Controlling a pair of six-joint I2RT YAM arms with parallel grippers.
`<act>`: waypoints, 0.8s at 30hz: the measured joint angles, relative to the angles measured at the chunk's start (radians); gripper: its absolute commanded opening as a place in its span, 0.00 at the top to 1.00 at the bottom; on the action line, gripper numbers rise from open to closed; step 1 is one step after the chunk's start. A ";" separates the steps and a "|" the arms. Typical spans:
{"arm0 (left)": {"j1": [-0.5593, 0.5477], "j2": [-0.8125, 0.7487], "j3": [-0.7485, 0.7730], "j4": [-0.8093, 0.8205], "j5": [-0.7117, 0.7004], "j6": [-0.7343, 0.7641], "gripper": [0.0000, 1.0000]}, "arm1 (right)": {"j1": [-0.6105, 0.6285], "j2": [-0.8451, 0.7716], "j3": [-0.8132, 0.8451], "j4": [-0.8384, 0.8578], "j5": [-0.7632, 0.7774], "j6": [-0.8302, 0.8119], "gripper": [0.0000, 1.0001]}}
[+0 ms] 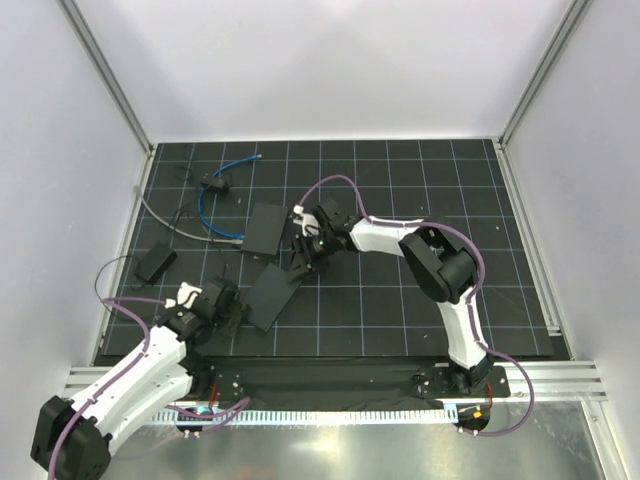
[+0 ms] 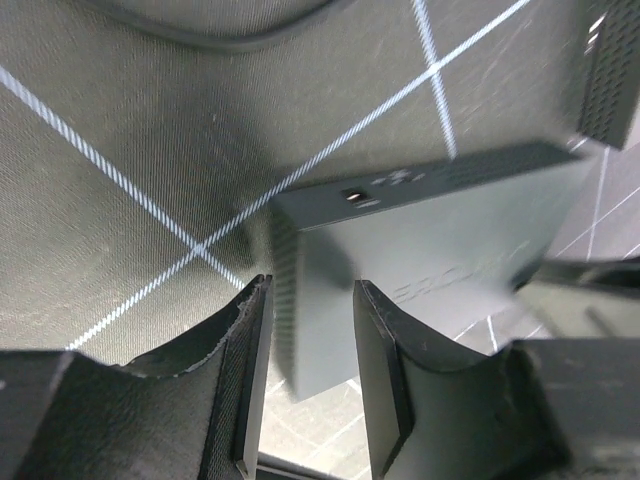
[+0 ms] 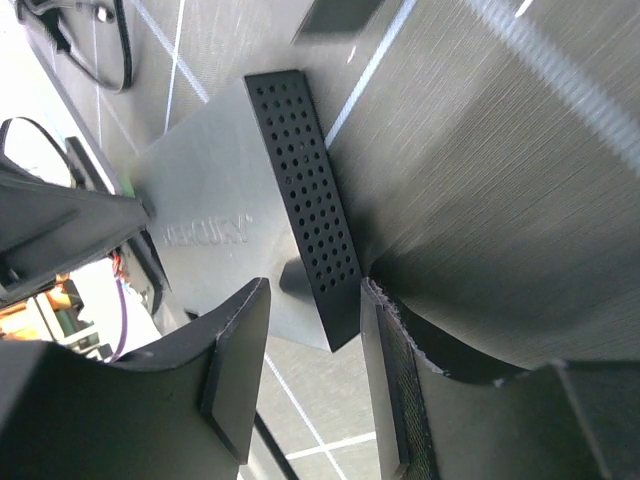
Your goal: Pull the plug from the switch port
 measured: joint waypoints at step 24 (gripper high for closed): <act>0.129 0.200 0.129 -0.030 -0.117 0.209 0.58 | 0.214 -0.214 -0.331 0.186 0.175 0.304 0.51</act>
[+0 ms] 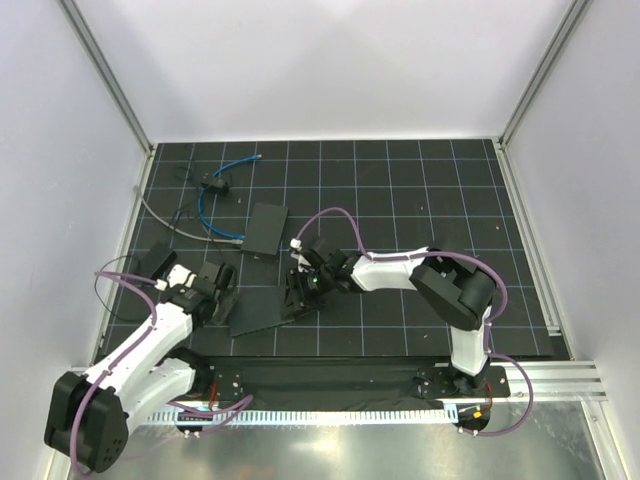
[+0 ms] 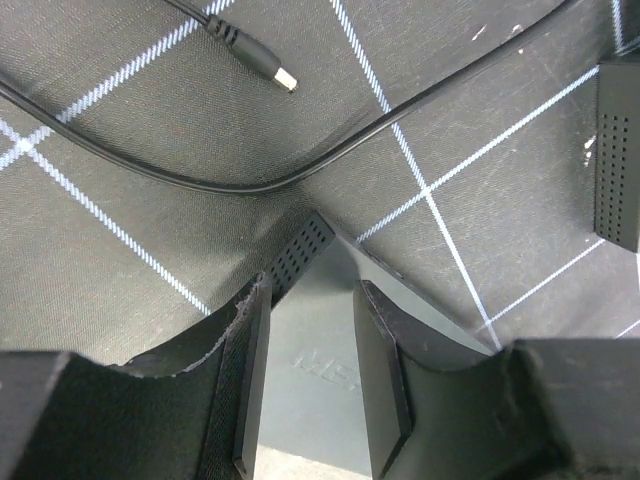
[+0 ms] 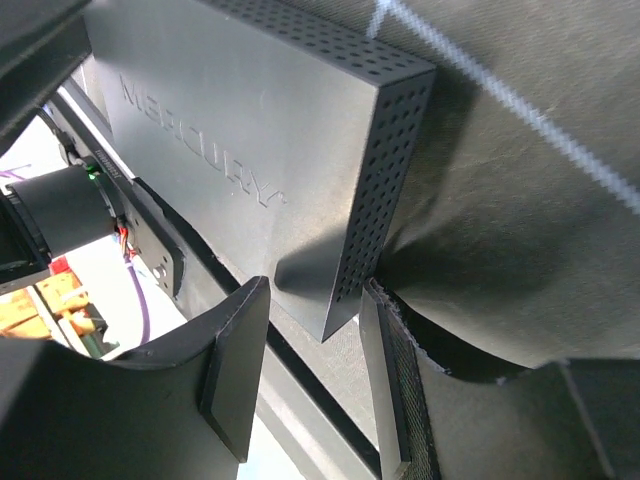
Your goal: Pull the plug from the switch port
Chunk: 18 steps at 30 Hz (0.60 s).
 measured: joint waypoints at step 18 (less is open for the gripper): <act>0.016 -0.061 0.254 -0.043 -0.014 0.247 0.37 | 0.001 -0.098 0.132 -0.235 0.339 -0.182 0.36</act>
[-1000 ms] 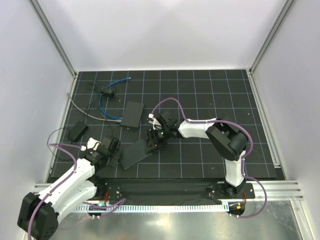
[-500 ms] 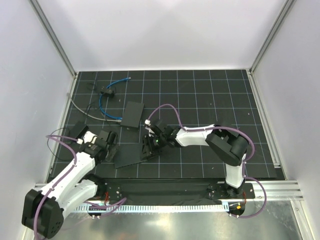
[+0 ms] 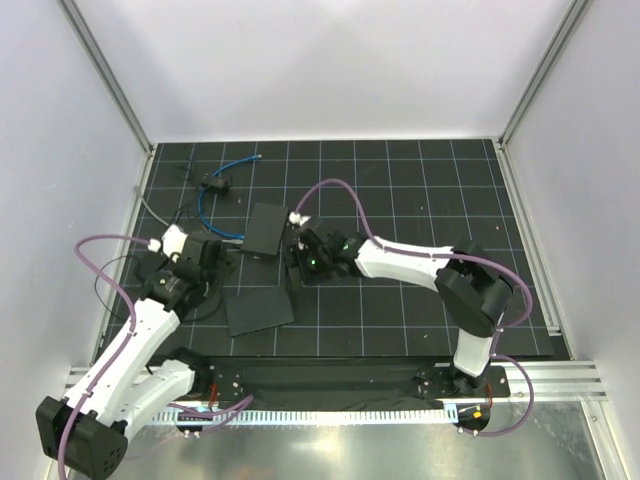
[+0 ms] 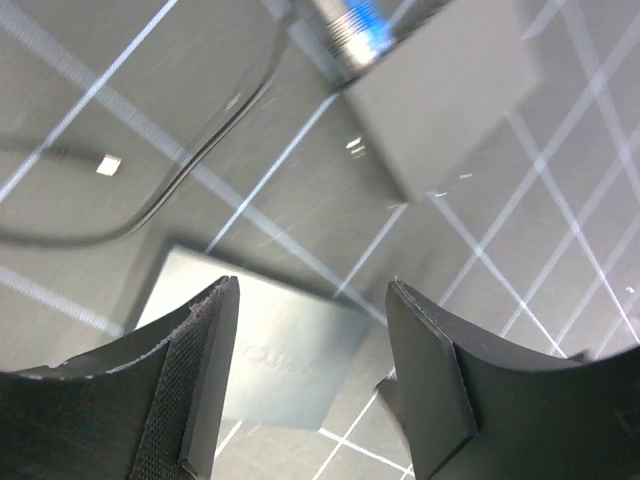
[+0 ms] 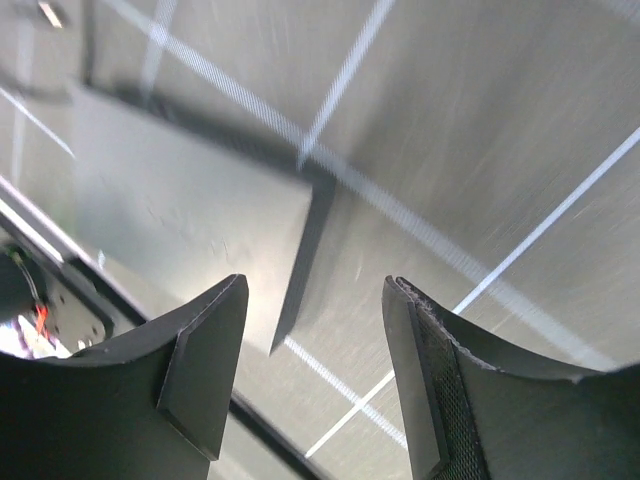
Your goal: Pull the plug from the switch port
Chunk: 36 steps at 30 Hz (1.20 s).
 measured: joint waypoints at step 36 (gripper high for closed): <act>0.269 0.447 -0.257 0.853 0.169 -0.257 0.56 | -0.222 0.564 0.662 0.351 -0.266 -0.114 0.43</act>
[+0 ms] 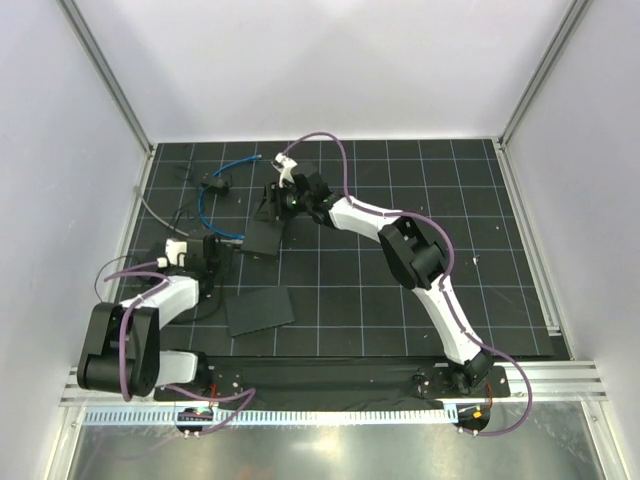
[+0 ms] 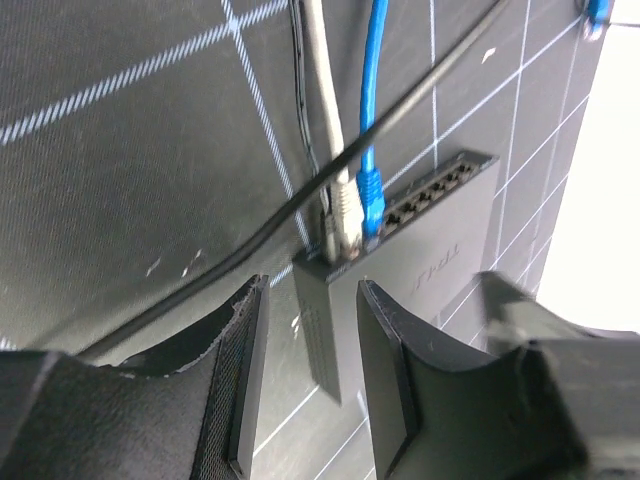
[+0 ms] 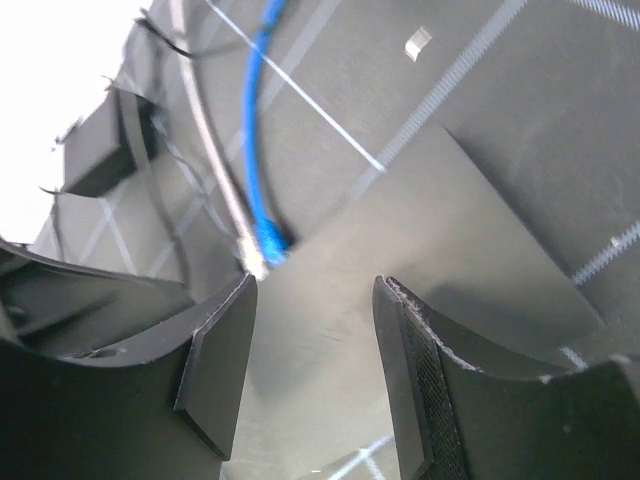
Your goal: Pull the plug from the switch port
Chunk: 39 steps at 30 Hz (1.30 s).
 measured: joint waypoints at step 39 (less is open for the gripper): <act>0.048 0.262 -0.037 0.396 0.074 -0.056 1.00 | -0.010 0.121 0.148 -0.093 -0.013 0.042 0.53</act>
